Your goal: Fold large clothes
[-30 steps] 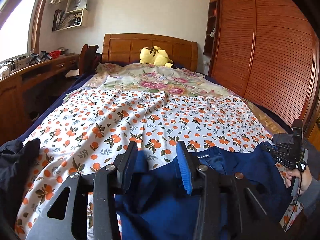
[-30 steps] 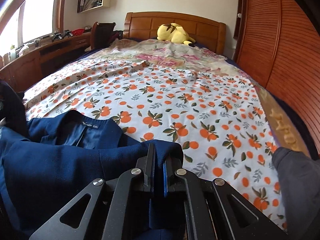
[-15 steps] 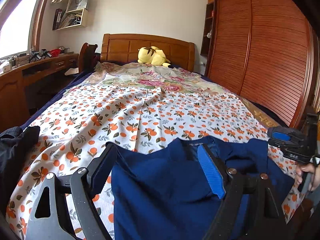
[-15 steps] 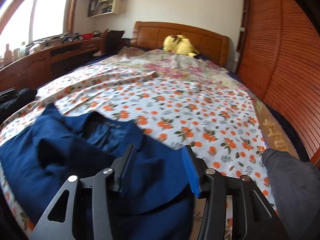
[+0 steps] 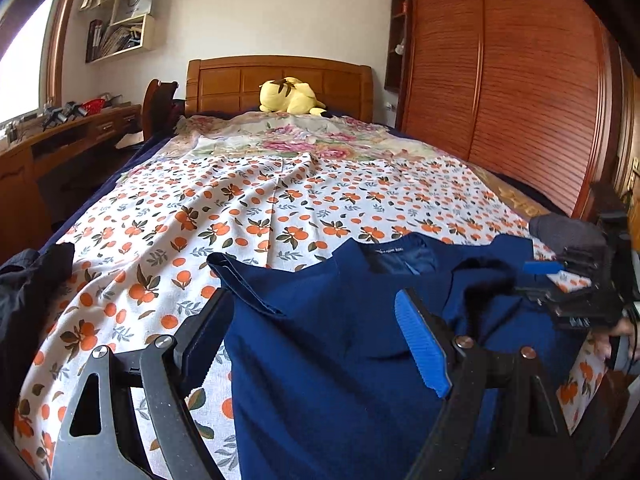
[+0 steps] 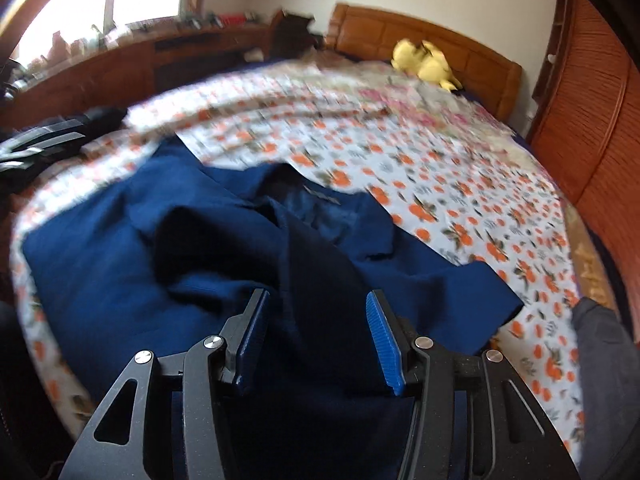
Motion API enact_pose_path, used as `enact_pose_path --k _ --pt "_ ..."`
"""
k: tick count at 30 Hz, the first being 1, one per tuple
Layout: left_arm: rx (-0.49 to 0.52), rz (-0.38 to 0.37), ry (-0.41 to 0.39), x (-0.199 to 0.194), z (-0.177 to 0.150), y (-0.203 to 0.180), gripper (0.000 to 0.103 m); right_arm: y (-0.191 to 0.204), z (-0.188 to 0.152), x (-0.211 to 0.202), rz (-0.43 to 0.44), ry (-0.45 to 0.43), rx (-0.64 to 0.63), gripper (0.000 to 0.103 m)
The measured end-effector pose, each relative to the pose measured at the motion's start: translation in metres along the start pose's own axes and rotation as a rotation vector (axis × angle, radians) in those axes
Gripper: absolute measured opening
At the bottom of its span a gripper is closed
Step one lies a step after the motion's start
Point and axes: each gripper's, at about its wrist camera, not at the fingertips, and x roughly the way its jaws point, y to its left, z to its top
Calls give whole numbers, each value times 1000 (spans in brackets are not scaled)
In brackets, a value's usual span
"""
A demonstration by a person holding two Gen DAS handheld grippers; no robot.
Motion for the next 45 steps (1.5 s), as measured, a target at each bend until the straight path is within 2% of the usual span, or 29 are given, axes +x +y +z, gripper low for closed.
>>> enact_pose_path --k 1,2,10,16,19,21,23,29,33,38,45 --pt "3 -2 2 0 0 1 83 -7 4 3 12 15 12 14" --pt "2 -5 3 0 0 2 83 -10 10 4 7 21 13 5" --pt "-8 -1 6 2 1 14 83 -32 74 23 -52 -25 -28 2" --pt "-20 9 2 3 2 21 83 -5 109 54 -38 -23 -103 2" --pt "-21 16 6 4 1 24 83 0 119 68 -36 -3 -98 2" --pt "-26 16 12 5 0 27 83 -1 129 68 -30 -18 -77 8" --pt "-34 20 18 5 0 30 83 -1 134 64 -40 -47 -61 21" --pt "-49 21 11 3 0 35 83 9 124 43 0 -104 -34 33" --pt "-51 23 12 2 0 38 83 24 105 39 82 -76 -58 37" --pt "-59 37 23 3 -1 45 83 55 75 30 189 -47 -93 49" --pt "-67 63 34 2 -4 58 83 102 43 28 313 21 -196 50"
